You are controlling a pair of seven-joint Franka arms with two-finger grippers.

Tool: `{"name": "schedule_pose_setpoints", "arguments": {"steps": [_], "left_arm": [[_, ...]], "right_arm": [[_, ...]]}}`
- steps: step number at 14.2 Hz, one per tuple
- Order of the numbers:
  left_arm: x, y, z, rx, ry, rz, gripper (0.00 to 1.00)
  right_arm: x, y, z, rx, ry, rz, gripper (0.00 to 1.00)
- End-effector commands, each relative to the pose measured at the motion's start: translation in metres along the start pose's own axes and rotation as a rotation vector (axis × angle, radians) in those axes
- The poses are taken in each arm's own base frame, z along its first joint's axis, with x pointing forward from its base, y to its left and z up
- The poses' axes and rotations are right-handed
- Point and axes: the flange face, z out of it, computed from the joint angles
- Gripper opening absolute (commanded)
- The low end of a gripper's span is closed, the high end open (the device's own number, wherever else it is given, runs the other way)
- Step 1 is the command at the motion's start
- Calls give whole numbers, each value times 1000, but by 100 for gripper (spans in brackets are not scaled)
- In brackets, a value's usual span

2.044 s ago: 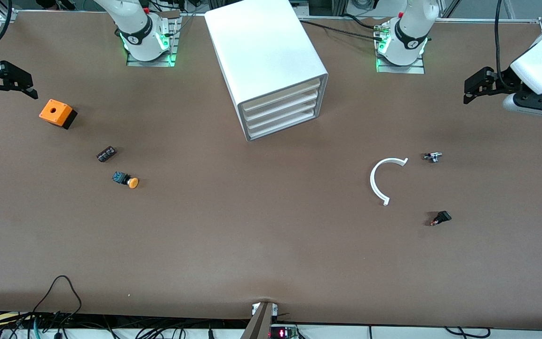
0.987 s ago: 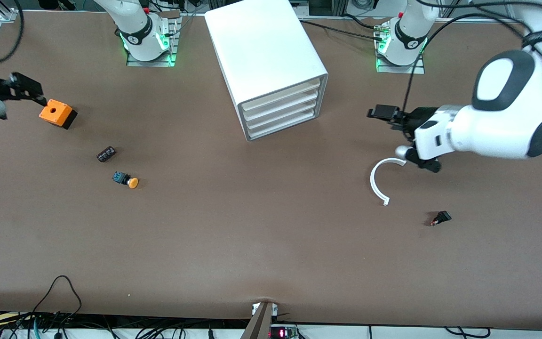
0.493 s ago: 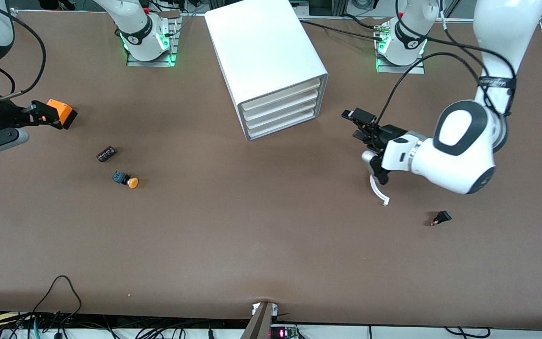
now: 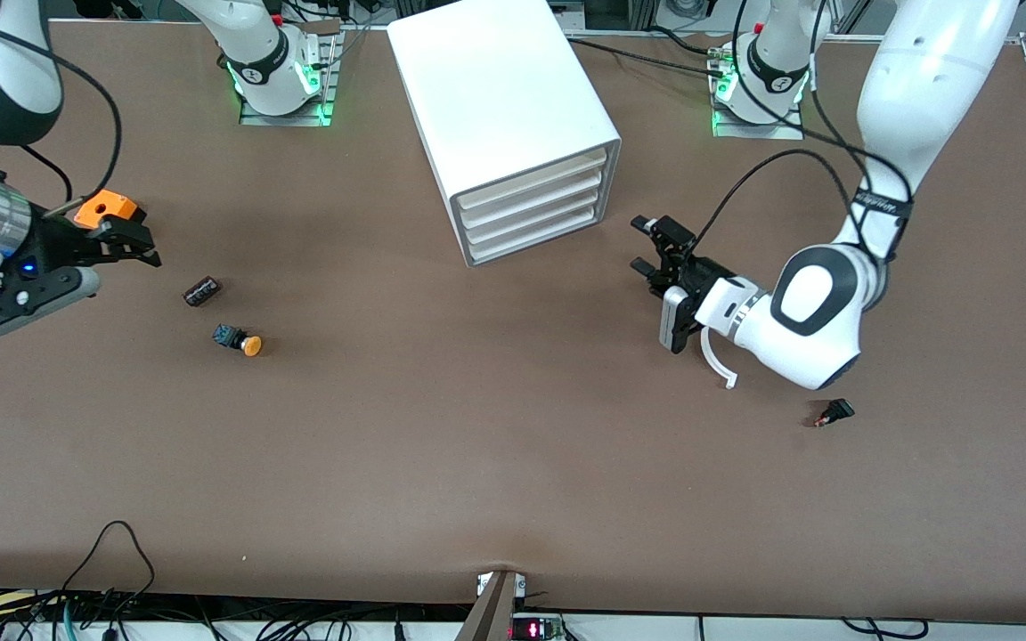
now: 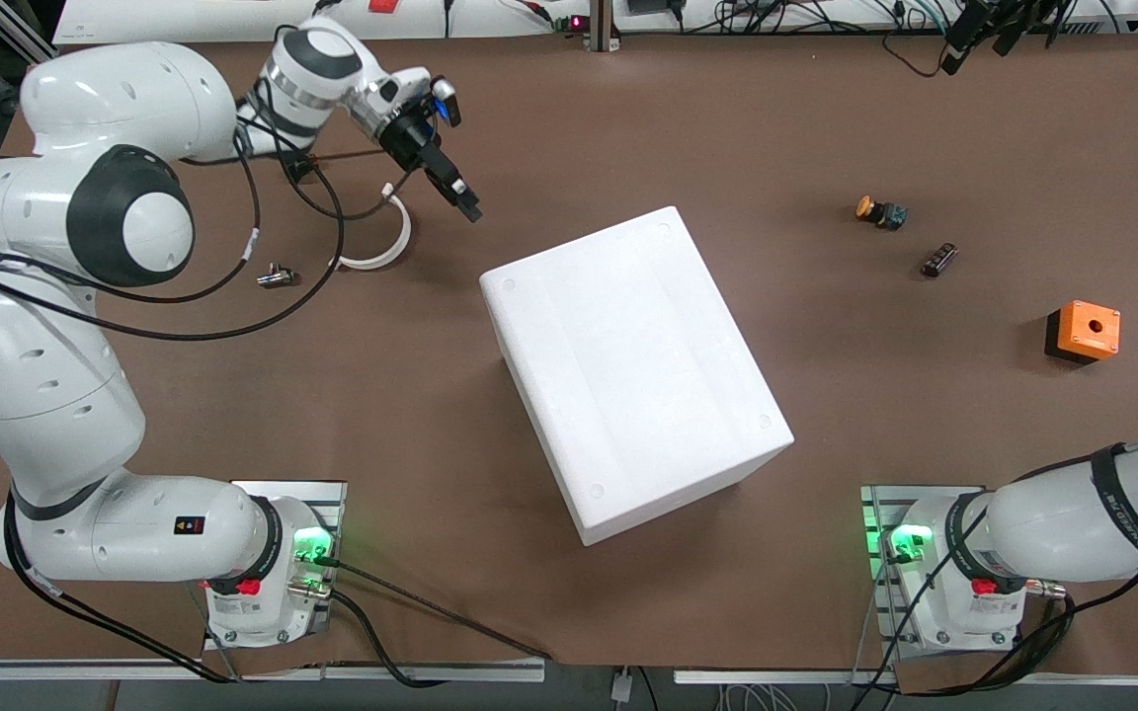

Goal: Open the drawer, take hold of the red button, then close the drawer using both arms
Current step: 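Reach the left gripper to the drawer handle while the right gripper moves inward, then grip the drawer front with the left gripper and pull it open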

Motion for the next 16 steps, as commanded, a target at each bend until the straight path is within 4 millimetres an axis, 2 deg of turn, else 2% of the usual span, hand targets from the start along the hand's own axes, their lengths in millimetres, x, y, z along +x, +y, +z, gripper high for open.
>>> {"name": "schedule_pose_setpoints", "arguments": {"steps": [1, 3, 5, 6, 7, 8, 10, 12, 13, 14, 15, 16], "left_arm": [[-8, -16, 32, -79, 112, 68, 100], [-7, -13, 46, -101, 101, 64, 100], [-3, -9, 53, -106, 93, 72, 100], [-1, -8, 58, -105, 90, 73, 100], [-1, -7, 71, -77, 85, 67, 100], [2, 2, 73, -31, 90, 73, 97], [10, 10, 92, -10, 62, 74, 93], [1, 4, 102, 20, 65, 49, 93], [0, 6, 112, 22, 61, 48, 89], [0, 14, 113, 44, 64, 56, 83], [1, 19, 112, 54, 65, 61, 72], [-1, 17, 116, 51, 59, 57, 62]], "right_arm": [[20, -20, 1, -18, 27, -55, 100], [28, -32, 6, -24, 32, -79, 100], [37, -40, 23, -16, 2, -115, 100], [46, -58, 28, -20, -2, -152, 100], [52, -65, 38, -24, -16, -167, 100], [56, -67, 44, -15, -19, -172, 100], [65, -74, 52, -18, -7, -198, 100], [73, -77, 65, -16, -9, -255, 100], [79, -84, 71, -20, 1, -335, 100], [85, -85, 73, -30, 22, -390, 100], [90, -88, 80, -31, 29, -410, 100], [94, -100, 84, -28, 32, -436, 100]]}}
